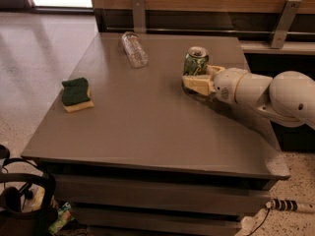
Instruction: Place green can upright
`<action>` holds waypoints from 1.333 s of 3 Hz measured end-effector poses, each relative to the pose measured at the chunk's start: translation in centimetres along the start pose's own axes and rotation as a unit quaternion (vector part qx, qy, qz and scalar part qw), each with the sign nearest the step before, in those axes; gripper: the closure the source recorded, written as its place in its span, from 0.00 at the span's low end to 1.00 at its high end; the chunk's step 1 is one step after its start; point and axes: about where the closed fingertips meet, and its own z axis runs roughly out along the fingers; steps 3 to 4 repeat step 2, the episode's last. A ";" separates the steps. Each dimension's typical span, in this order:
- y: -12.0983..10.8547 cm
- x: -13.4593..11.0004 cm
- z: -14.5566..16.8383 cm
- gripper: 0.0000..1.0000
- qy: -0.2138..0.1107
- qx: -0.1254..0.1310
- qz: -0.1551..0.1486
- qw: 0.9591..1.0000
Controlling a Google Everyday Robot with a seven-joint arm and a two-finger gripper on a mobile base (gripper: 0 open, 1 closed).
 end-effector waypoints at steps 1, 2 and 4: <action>0.2 -0.1 0.2 0.02 0.000 -0.002 0.000 1.000; 0.3 -0.1 0.3 0.00 0.000 -0.003 0.000 1.000; 0.3 -0.1 0.3 0.00 0.000 -0.003 0.000 1.000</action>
Offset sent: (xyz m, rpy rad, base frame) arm 0.0001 0.0019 0.0000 0.0002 0.0001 0.0030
